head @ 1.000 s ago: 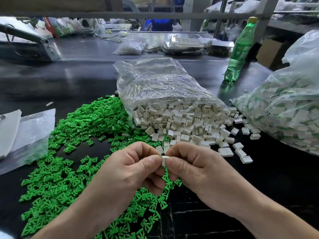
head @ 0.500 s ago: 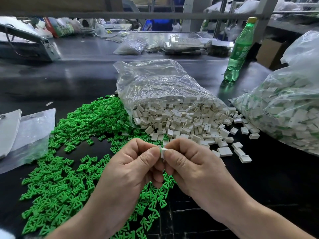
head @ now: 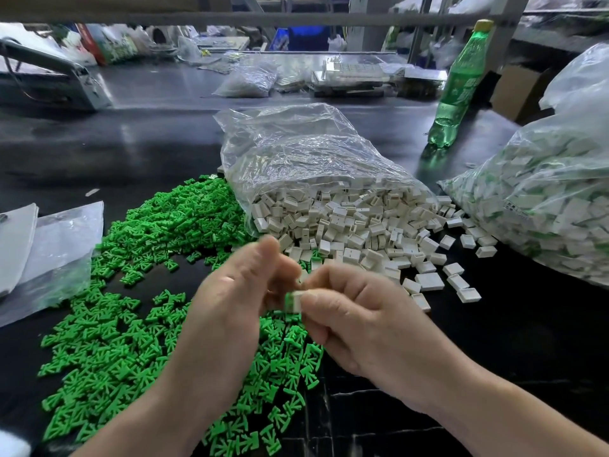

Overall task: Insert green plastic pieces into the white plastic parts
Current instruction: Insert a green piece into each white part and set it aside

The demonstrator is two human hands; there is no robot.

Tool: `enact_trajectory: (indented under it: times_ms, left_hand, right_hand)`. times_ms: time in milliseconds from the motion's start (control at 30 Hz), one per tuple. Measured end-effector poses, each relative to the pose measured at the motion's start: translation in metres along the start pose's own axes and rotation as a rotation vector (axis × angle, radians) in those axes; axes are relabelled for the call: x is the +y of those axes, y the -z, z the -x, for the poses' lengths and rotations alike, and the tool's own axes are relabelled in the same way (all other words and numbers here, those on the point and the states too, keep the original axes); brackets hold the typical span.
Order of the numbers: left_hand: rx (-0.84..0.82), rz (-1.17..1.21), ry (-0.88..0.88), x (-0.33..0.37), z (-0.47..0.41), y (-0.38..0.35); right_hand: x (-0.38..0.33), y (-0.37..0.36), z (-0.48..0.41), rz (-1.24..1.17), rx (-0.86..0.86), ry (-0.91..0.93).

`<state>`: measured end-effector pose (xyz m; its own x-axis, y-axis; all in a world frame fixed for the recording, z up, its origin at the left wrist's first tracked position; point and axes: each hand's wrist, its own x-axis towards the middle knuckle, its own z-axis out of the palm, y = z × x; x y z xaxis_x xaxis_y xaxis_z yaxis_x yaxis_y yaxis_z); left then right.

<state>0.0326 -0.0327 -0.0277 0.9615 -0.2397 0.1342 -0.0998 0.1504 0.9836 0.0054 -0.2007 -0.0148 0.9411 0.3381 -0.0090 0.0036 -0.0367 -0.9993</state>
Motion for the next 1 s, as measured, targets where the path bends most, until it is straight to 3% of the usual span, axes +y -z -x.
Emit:
enact_trajectory:
  times_ms: [100, 167, 433, 567, 667, 733, 833, 933, 1000]
  left_hand:
    - [-0.089, 0.239, 0.127, 0.003, 0.004, -0.005]
    - [-0.167, 0.212, 0.174, 0.003, 0.010, -0.014]
    - [0.039, 0.294, 0.095, 0.007, 0.016, -0.026]
    - [0.054, 0.302, 0.079, 0.008, 0.016, -0.027]
    - [0.011, 0.318, 0.136, 0.010, 0.010, -0.027]
    - [-0.022, 0.259, 0.105, 0.011, 0.005, -0.021]
    - [-0.062, -0.079, -0.086, 0.013, 0.003, -0.005]
    - [-0.063, -0.402, -0.243, 0.015, 0.007, 0.002]
    - [-0.035, -0.491, -0.308, 0.014, 0.008, 0.001]
  right_hand:
    - [0.005, -0.018, 0.004, 0.162, -0.076, 0.004]
    - [0.008, -0.027, 0.006, 0.130, -0.094, -0.020]
    - [0.005, -0.034, 0.010, 0.218, -0.036, 0.055]
    - [0.006, -0.034, 0.009, 0.265, -0.032, 0.086]
    - [0.001, -0.032, 0.005, 0.126, -0.068, 0.034]
    - [-0.001, -0.026, 0.001, -0.032, -0.064, -0.028]
    - [-0.004, -0.010, -0.002, -0.299, -0.031, -0.106]
    - [-0.004, 0.001, -0.003, -0.407, 0.032, -0.130]
    - [-0.003, 0.002, -0.004, -0.428, 0.043, -0.137]
